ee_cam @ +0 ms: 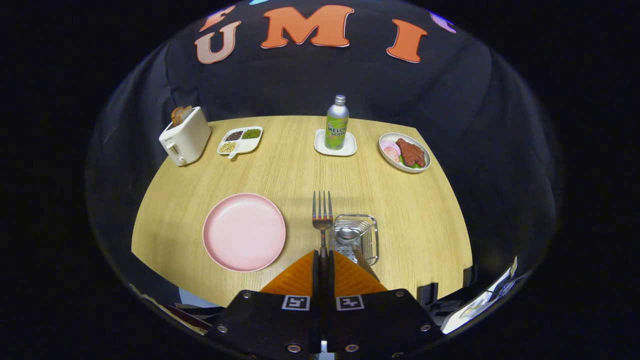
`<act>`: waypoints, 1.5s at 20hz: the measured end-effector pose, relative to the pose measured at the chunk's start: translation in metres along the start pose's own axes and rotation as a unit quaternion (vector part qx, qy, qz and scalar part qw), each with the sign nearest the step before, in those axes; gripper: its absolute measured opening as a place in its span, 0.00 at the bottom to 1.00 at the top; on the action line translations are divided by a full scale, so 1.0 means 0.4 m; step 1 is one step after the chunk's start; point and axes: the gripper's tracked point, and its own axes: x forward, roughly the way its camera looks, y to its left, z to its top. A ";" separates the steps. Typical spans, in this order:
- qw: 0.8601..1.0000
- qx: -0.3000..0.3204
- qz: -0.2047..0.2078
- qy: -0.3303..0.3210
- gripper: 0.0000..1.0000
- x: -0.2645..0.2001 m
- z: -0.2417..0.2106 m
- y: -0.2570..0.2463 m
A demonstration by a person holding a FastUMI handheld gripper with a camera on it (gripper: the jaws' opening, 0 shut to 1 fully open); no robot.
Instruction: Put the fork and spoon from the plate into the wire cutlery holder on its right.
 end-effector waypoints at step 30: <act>0.960 -0.121 0.014 0.254 0.05 0.198 -0.091 -0.073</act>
